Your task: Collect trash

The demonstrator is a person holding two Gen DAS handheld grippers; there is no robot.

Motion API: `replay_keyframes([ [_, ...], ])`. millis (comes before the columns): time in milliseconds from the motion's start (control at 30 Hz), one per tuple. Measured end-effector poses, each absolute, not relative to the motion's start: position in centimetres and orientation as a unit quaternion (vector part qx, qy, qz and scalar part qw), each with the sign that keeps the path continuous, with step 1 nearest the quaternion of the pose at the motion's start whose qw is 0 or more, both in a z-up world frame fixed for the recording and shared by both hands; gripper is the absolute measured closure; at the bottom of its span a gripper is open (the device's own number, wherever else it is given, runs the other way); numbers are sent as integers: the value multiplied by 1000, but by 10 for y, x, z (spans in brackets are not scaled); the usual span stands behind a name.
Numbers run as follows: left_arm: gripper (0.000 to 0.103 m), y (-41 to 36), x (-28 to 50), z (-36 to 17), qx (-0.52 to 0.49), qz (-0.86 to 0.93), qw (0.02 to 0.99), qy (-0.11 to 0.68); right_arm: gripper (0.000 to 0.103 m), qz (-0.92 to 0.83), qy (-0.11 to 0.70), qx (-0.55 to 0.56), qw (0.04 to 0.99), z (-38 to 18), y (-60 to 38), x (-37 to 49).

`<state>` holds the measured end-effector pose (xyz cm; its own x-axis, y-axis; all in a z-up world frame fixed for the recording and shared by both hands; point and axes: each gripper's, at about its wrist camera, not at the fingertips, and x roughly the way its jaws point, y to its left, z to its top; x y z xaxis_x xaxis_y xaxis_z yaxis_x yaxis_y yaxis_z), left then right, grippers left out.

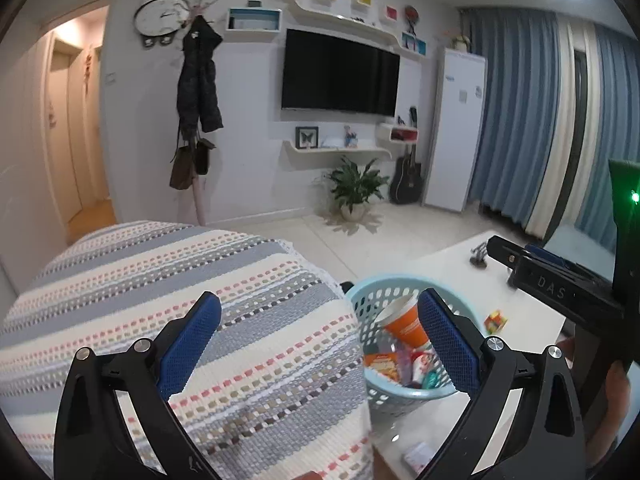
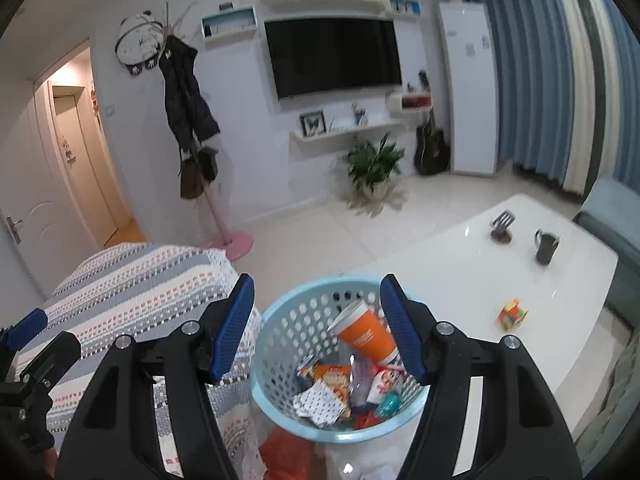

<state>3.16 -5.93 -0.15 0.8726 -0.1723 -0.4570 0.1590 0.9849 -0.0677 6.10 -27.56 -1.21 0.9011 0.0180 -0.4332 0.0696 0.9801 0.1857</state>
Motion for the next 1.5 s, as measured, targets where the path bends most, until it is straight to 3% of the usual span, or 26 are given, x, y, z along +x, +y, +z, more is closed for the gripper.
replay_keyframes([
  [533, 8, -53, 6, -1, -13, -64, 977, 204, 29, -25, 197, 90, 976, -12, -270, 31],
  [1500, 8, -37, 1, -4, -27, -44, 978, 204, 29, -14, 194, 45, 980, -15, -238, 28],
])
